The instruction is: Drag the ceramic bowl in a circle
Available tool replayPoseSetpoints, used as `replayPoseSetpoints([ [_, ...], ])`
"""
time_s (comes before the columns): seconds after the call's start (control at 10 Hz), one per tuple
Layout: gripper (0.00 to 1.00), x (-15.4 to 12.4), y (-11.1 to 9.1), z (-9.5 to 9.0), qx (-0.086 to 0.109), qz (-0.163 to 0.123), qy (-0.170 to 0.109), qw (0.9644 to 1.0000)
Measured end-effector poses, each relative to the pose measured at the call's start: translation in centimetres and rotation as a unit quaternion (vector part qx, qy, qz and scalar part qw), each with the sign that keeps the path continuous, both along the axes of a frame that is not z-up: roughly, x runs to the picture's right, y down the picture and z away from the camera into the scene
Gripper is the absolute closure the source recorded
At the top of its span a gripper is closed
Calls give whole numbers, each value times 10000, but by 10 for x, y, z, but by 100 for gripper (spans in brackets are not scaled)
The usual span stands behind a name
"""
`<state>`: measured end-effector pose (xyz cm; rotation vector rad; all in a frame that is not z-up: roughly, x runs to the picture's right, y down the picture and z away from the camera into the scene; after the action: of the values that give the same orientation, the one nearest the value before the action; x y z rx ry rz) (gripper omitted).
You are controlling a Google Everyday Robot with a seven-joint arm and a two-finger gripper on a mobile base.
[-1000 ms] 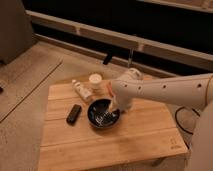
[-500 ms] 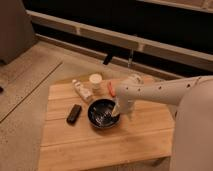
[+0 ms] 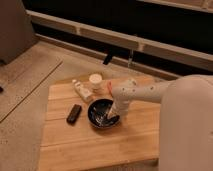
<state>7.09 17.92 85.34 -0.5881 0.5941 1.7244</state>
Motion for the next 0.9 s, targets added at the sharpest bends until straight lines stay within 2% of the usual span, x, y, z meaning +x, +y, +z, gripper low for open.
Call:
replayPoseSetpoints([
  [0.1,62,0,-2,0,33,-81,-31,10000],
  [0.2,74,0,-4,-1,71,-168,-60,9998],
  [0.5,99,0,-8,-4,151,-261,-79,9995],
  [0.9,100,-3,-15,-16,233,-311,-81,9992],
])
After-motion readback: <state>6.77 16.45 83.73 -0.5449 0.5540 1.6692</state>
